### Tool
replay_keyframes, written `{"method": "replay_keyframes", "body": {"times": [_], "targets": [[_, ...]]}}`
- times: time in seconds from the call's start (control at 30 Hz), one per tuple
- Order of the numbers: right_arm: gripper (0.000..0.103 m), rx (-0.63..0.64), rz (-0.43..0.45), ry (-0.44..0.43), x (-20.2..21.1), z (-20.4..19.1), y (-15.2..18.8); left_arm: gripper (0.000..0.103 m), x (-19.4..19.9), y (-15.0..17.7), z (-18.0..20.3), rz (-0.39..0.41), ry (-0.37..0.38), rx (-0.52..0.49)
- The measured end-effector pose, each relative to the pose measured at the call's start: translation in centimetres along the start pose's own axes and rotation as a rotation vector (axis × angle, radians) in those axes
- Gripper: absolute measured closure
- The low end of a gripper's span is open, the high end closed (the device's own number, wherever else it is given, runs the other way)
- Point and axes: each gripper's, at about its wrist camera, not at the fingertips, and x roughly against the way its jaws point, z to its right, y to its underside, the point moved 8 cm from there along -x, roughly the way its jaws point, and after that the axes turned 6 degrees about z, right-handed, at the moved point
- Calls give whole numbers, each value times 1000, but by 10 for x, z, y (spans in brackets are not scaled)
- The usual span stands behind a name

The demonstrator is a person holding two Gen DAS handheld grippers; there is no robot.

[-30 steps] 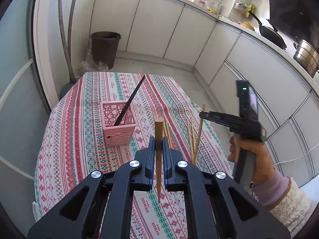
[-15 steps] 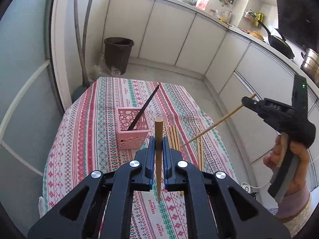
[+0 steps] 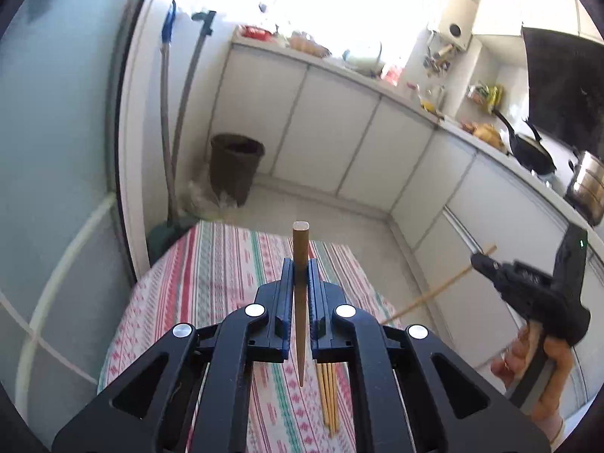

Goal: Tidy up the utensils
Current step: 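Lift the wooden chopsticks with both grippers and carry them toward the pink basket, then insert the wooden chopsticks into the pink basket and open both grippers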

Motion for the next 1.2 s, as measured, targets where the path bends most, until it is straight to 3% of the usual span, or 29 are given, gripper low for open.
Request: {"method": "replay_keyframes", "body": {"times": [0.13,0.27,0.57,0.7,0.83,1.2], "targets": [[95,-3,19,-9,-2,-5,-9,96,-7,-25,-9,71,-47,20],[95,-4,8,-22,-12,-10,-11,96,-21,-35,-18,95,-88,31],[95,0,-33,-45,-38,-27,-1,95,-79,3,-53,-1,-163,60],[95,16,-34,-62,-43,-42,1,93,-65,-1,-67,22,-178,107],[95,45,-40,-64,-49,-55,8,80,-46,-11,-74,63,-187,133],[94,95,-121,-50,-104,-87,51,80,-51,-11,-80,28,-171,175]]}}
